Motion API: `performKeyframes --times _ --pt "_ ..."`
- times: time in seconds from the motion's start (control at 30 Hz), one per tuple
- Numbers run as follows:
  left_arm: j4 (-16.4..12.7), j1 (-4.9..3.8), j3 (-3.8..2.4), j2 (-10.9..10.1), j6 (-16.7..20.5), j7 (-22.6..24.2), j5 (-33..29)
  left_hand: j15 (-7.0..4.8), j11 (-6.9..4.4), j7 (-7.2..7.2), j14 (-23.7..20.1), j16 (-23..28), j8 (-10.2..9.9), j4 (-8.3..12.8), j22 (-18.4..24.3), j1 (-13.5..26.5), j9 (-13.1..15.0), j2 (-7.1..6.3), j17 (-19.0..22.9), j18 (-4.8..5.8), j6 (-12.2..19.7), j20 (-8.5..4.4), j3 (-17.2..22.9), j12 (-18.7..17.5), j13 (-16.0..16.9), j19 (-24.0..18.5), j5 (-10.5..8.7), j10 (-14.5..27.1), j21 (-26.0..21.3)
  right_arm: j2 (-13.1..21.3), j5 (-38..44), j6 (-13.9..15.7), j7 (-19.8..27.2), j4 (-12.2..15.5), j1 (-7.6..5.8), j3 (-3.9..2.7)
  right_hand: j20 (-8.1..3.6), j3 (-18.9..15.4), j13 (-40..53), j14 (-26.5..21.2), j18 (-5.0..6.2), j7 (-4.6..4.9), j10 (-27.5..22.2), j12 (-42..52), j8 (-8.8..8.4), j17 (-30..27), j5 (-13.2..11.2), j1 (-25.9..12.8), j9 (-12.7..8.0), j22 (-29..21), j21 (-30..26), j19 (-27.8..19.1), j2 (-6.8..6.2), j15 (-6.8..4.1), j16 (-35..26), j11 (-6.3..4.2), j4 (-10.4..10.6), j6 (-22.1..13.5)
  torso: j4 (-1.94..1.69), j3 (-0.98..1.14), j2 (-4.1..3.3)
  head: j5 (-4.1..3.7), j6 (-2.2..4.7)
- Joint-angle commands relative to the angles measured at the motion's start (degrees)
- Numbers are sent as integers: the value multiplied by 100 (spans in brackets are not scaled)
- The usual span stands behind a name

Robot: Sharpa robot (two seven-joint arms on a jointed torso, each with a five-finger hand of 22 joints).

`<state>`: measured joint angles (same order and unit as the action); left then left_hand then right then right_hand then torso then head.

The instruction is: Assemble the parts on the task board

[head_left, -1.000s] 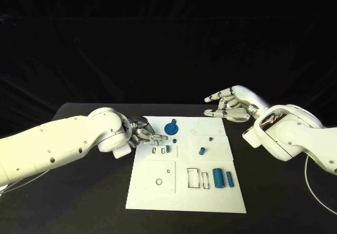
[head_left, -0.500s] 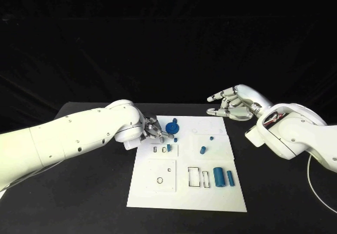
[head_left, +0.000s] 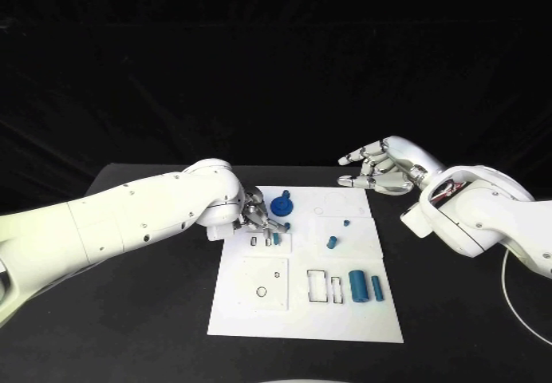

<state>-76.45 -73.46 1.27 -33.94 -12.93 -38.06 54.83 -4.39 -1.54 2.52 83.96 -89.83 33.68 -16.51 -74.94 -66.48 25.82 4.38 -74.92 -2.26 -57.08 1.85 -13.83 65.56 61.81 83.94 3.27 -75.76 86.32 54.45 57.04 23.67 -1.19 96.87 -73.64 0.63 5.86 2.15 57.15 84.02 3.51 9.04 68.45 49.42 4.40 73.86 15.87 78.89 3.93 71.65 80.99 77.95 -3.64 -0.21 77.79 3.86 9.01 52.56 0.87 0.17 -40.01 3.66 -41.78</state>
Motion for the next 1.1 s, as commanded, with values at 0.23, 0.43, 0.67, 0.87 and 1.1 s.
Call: performKeyframes --times 0.23,0.43,0.67,0.87,1.1 --pt "104 -11 8 111 -339 -54 84 -55 -5 -18 604 -17 53 5 -924 -10 51 82 -1508 97 53 -42 -33 58 29 358 -25 -51 38 -28 45 -111 -51 -14 -1 -2 2 -6 -12 211 78 0 -19 -19 22 -14 33 42 9 -15 -35 -48 19 -22 -36 3 7 45 -11 6 3 -6 -38" --pt "134 -11 9 162 -388 -60 88 -60 -11 -25 604 -17 112 42 -941 -106 140 110 -1508 100 96 -48 -25 78 51 366 -8 -57 46 -63 46 -121 -56 -37 -1 -1 1 -9 -17 211 79 -1 -19 -19 23 -18 45 41 9 -20 -39 -50 20 -23 -40 1 9 49 -5 5 -1 -2 -51" --pt "226 -9 31 257 -389 -65 89 -61 -13 -27 604 -17 155 69 -946 -204 215 154 -1508 101 137 -50 4 88 64 367 17 -56 47 -78 49 -128 -60 -45 -1 -1 -2 -13 -23 212 80 -4 -16 -17 26 -22 69 44 10 -27 -45 -52 24 -26 -47 -1 10 56 -1 6 -5 -1 -71" --pt "265 -7 55 300 -384 -67 89 -62 -13 -27 604 -17 176 81 -941 -253 256 185 -1508 99 160 -50 26 89 68 364 32 -54 43 -83 55 -153 -82 -53 -1 -1 -3 -15 -31 213 80 -5 -17 -20 28 -25 88 47 10 -29 -47 -52 28 -28 -51 -3 10 61 -4 7 -1 -9 -84" --pt "262 -7 62 312 -388 -67 89 -62 -14 -28 604 -17 214 134 -946 -377 334 226 -1508 100 203 -51 86 93 76 365 45 -51 43 -97 60 -177 -95 -66 -1 0 -4 -16 -36 213 81 -6 -18 -23 29 -28 98 48 10 -33 -50 -53 31 -29 -55 -4 12 63 -8 11 -3 -7 -101"
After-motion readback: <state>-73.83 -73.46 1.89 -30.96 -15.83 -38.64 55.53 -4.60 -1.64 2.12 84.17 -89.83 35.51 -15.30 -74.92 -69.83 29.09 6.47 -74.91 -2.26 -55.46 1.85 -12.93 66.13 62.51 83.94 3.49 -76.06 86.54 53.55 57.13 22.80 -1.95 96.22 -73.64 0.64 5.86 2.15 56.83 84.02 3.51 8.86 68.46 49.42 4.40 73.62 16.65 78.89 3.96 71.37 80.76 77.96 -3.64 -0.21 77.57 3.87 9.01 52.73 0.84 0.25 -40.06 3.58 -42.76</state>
